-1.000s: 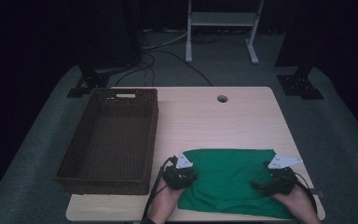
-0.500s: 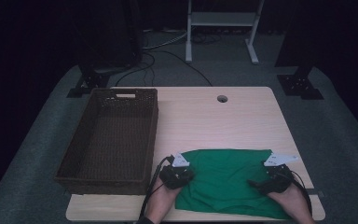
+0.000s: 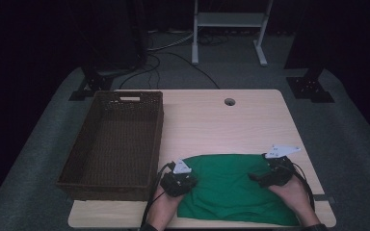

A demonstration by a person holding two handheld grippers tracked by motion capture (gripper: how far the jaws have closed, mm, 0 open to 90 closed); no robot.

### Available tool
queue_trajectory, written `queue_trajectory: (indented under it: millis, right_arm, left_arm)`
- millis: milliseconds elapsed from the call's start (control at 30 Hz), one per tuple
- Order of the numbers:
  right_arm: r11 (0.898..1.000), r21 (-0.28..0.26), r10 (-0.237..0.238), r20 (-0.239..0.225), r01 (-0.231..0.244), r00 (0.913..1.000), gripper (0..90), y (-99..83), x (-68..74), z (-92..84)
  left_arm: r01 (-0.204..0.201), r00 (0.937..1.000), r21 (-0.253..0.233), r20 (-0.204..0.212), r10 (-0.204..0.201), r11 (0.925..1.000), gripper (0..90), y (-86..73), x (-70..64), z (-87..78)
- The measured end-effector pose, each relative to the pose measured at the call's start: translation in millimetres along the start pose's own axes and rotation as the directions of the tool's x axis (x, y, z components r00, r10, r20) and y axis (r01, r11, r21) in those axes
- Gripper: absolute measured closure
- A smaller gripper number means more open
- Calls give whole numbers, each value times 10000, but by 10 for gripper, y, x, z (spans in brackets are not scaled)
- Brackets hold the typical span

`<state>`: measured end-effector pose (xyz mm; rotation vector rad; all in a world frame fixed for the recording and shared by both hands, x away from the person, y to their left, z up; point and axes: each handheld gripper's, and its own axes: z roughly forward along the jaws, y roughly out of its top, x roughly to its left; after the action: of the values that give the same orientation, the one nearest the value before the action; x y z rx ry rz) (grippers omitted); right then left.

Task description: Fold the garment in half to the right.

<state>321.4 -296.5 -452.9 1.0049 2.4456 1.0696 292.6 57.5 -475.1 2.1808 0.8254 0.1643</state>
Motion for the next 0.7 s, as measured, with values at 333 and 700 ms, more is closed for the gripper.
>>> queue_trajectory:
  millis: [333,700]
  right_arm:
    - [9998,-143,103,-156,-105,9998,15,249,-89,175]
    - [9999,-13,142,-380,-142,9992,17,481,-133,422]
  left_arm:
    - [215,9998,-107,41,-215,9997,826,-16,11,-4]
    - [-28,9999,-149,-155,25,9999,818,-24,-13,-6]
